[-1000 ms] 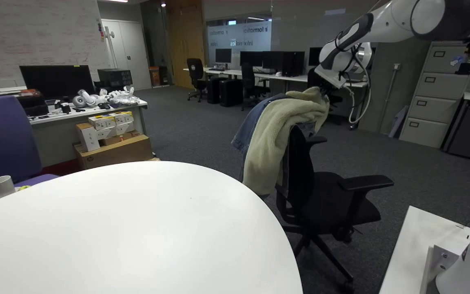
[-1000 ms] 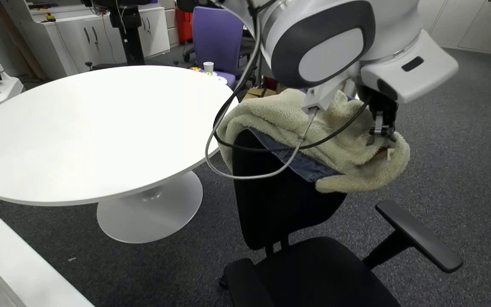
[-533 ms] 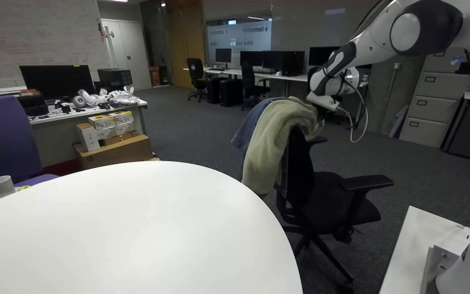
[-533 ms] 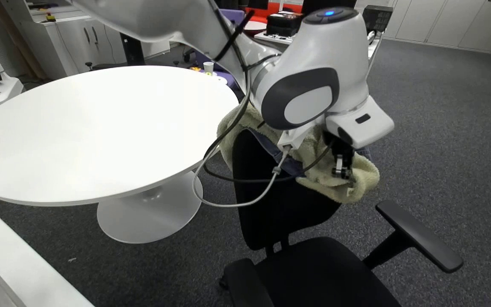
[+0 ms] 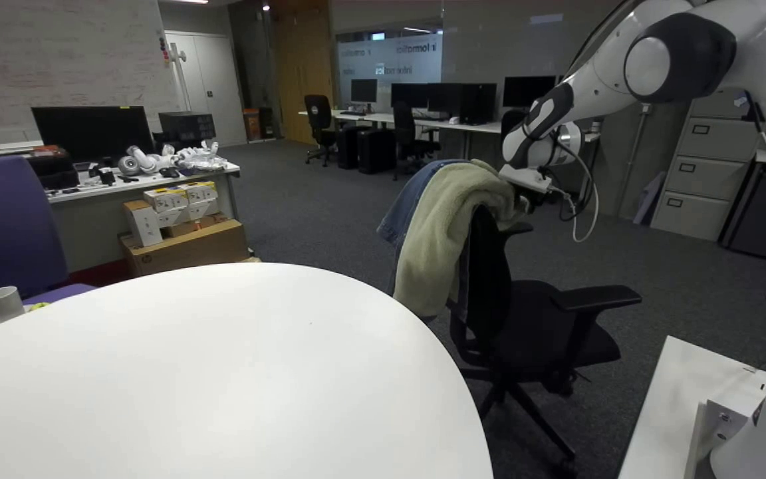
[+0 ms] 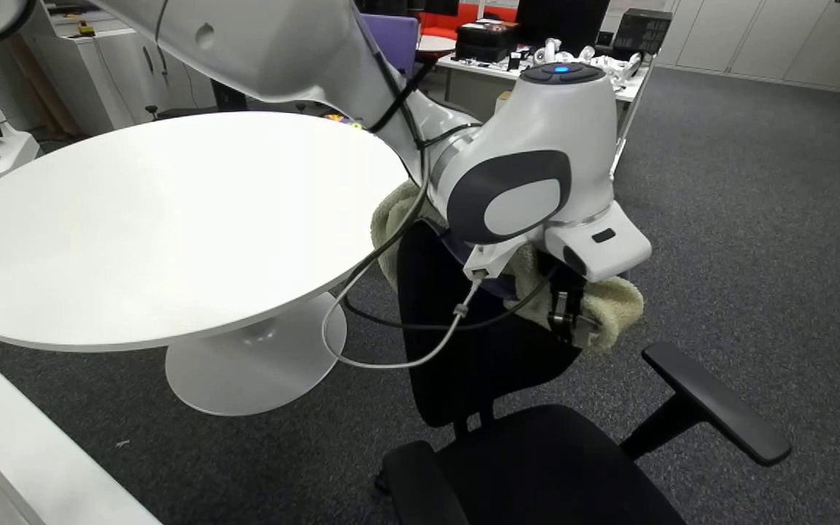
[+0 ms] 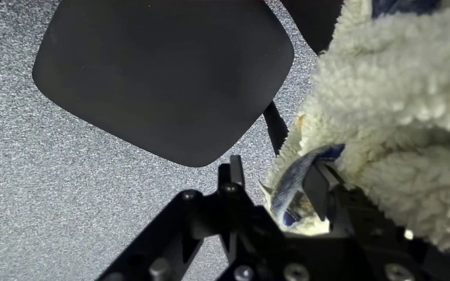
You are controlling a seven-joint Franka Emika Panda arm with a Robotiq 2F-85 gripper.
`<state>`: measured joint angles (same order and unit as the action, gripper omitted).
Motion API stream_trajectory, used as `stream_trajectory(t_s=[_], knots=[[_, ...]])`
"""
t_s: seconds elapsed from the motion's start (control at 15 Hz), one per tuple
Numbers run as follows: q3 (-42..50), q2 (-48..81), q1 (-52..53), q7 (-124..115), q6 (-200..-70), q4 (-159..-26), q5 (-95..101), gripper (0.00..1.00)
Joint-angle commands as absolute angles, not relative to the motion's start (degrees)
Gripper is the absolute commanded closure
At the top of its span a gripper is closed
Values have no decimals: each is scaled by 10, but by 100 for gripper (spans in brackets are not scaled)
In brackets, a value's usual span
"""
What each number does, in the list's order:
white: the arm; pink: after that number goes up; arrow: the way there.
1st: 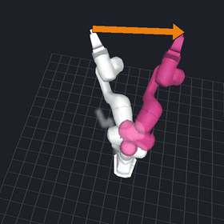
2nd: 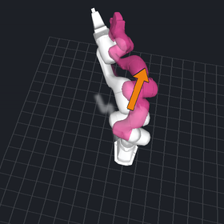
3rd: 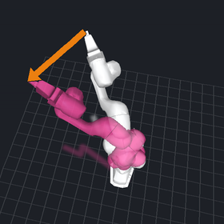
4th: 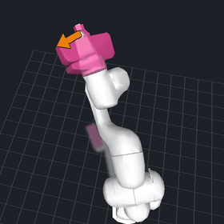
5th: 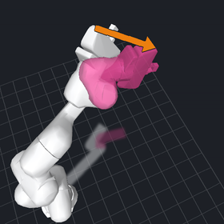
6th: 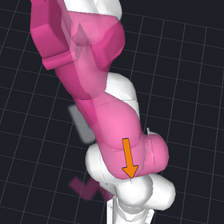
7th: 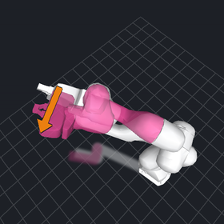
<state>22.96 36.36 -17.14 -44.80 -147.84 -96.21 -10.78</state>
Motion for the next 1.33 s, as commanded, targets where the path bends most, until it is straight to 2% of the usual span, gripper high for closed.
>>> stream_trajectory(t_s=[0.0,0.13,0.2,0.53,0.8,1.27], knots=[[219,344,-177,-443,-1437,-947,-110,19],[197,320,-193,-420,-1420,-938,-135,5],[188,308,-199,-412,-1416,-931,-145,1],[156,248,-215,-362,-1407,-882,-189,0],[149,194,-206,-343,-1349,-856,-211,0],[96,56,-139,-304,-1253,-920,-221,0]])
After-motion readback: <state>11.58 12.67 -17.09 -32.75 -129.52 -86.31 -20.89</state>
